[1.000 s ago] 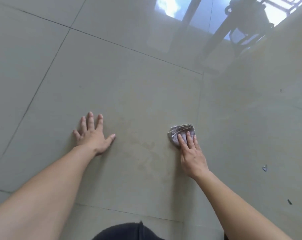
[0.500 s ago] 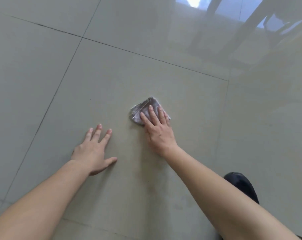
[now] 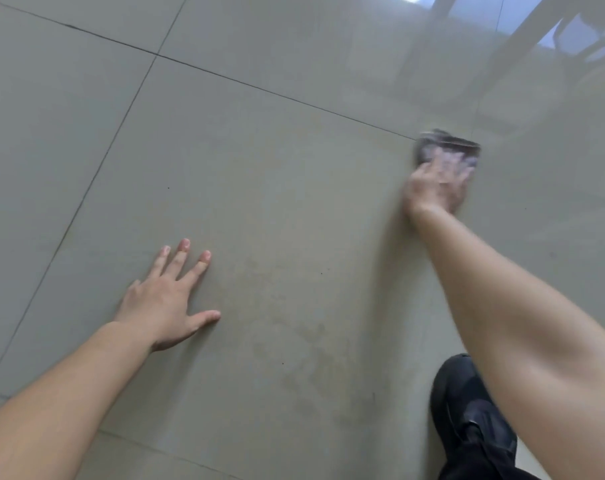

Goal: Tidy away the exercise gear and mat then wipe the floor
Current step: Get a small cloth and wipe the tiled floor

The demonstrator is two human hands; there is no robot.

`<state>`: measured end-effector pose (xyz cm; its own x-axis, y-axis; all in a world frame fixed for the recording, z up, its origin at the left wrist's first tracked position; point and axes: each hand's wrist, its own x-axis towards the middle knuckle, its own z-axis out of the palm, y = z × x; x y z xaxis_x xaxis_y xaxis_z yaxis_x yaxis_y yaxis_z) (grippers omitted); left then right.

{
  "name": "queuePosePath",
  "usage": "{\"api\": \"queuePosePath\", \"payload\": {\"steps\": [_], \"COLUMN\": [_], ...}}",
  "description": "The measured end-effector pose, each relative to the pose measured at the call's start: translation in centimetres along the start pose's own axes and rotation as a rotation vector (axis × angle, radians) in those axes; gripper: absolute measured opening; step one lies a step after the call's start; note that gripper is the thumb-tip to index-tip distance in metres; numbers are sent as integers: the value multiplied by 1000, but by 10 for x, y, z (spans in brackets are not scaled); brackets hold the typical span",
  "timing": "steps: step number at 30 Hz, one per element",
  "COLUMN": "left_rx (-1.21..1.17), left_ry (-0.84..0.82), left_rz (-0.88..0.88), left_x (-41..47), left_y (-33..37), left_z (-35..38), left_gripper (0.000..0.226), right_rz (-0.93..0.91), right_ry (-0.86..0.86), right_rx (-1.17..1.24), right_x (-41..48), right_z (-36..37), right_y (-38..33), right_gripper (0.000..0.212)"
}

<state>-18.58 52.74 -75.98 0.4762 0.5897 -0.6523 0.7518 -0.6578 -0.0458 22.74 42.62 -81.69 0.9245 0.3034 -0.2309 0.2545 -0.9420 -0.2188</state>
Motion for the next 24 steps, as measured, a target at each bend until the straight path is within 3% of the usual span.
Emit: {"api": "queuePosePath", "payload": {"steps": [2, 5, 7, 9, 11, 16, 18, 20, 24], "left_rx": [-33, -96, -209, -399, -568, -658, -665, -664, -661], "left_ry": [22, 92, 119, 69, -33, -112, -113, -121, -153], "left_rz": [-1, -35, -200, -430, -552, -491, -482, -476, -479], "left_x": [0, -4, -7, -6, -3, 3, 5, 6, 7], "left_y": [-2, -1, -2, -8, -17, -23, -24, -25, -28], "left_z": [2, 4, 3, -1, 1, 22, 24, 22, 21], "left_gripper": [101, 107, 129, 157, 170, 170, 169, 169, 170], "right_rz": [-260, -853, -1240, -1386, -1229, -243, -96, -190, -780], "right_ry": [-79, -267, -391, -410, -301, -42, 2, -7, -179], "right_rx": [-17, -112, -243, -270, -195, 1, 23, 4, -77], "right_x": [-55, -148, -170, -147, -109, -9, -5, -25, -114], "right_z": [24, 45, 50, 45, 37, 4, 12, 31, 71], "right_y": [-42, -93, -101, -96, -85, -56, -78, -118, -206], "right_gripper": [55, 57, 52, 50, 48, 51, 52, 52, 53]}}
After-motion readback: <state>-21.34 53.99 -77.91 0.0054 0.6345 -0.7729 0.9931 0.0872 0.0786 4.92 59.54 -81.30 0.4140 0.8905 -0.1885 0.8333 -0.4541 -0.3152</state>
